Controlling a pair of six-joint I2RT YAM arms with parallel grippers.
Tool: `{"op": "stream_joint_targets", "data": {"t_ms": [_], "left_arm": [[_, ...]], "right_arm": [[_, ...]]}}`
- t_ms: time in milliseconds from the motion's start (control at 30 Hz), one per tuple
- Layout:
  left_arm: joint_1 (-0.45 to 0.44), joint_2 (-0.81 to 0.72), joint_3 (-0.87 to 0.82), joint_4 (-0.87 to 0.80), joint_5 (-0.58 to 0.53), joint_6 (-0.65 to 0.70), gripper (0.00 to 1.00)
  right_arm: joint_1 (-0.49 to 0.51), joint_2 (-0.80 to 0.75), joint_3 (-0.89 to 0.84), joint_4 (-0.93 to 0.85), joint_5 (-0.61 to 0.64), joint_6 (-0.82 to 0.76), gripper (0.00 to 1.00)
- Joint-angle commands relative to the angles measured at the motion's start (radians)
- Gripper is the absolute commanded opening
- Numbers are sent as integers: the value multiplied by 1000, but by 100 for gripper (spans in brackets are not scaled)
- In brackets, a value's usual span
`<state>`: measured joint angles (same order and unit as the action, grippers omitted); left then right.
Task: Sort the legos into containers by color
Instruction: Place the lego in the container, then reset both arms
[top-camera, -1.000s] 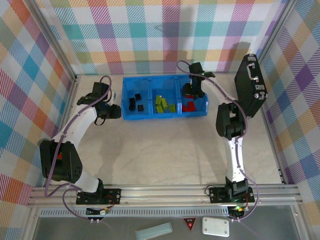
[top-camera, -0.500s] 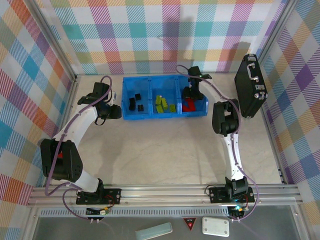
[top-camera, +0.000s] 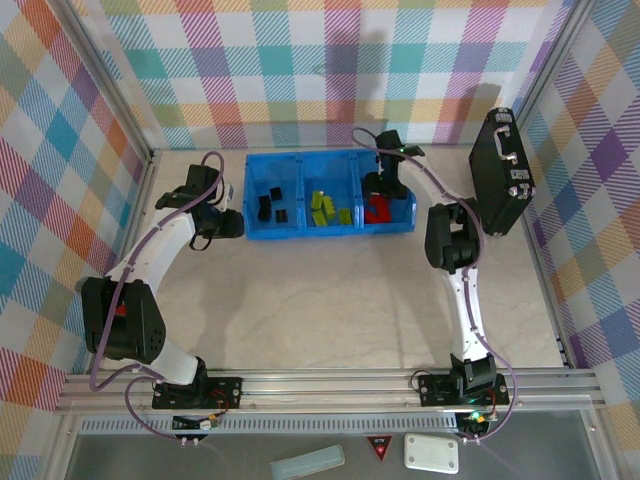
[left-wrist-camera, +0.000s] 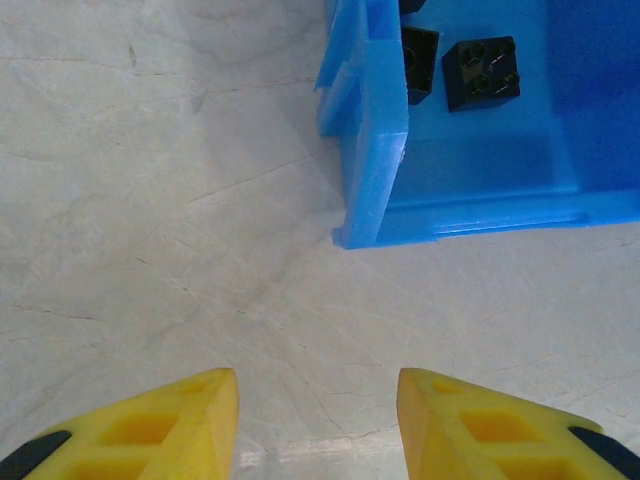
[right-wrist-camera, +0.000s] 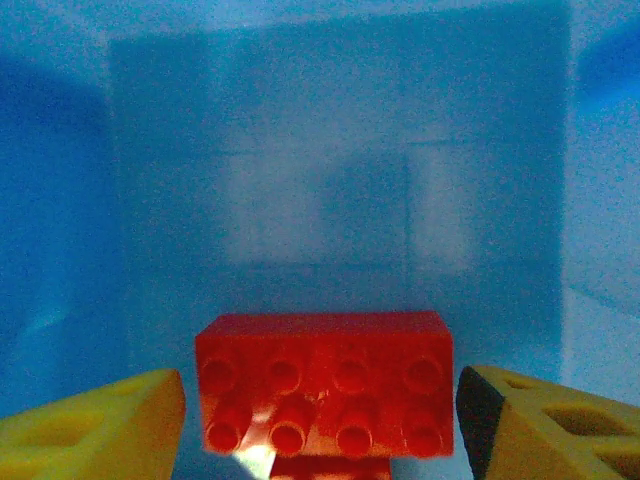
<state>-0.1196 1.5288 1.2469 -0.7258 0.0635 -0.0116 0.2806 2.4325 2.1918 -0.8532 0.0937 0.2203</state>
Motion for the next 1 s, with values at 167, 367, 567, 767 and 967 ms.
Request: {"op": "stream_joint_targets", "data": {"t_ms": [167,367,567,767,967], "left_arm": [[12,-67,-17,17,78,-46,49],[12,-80,40,-42,75,-101,51],[11,-107,35,-40,73,-179,55],[12,-154,-73,80,39,-242,64],[11,-216,-232,246,-90,-264,87]], "right_arm": [[-6,-214,-63,-56,5,-18,73],[-6,-367,-195,-52,10,-54,73],[-8,-554,-423,0,69,-73,76],[-20,-767,-709,95,113,-58,83],[-40,-947,-1007,229,205,-30,96]]}}
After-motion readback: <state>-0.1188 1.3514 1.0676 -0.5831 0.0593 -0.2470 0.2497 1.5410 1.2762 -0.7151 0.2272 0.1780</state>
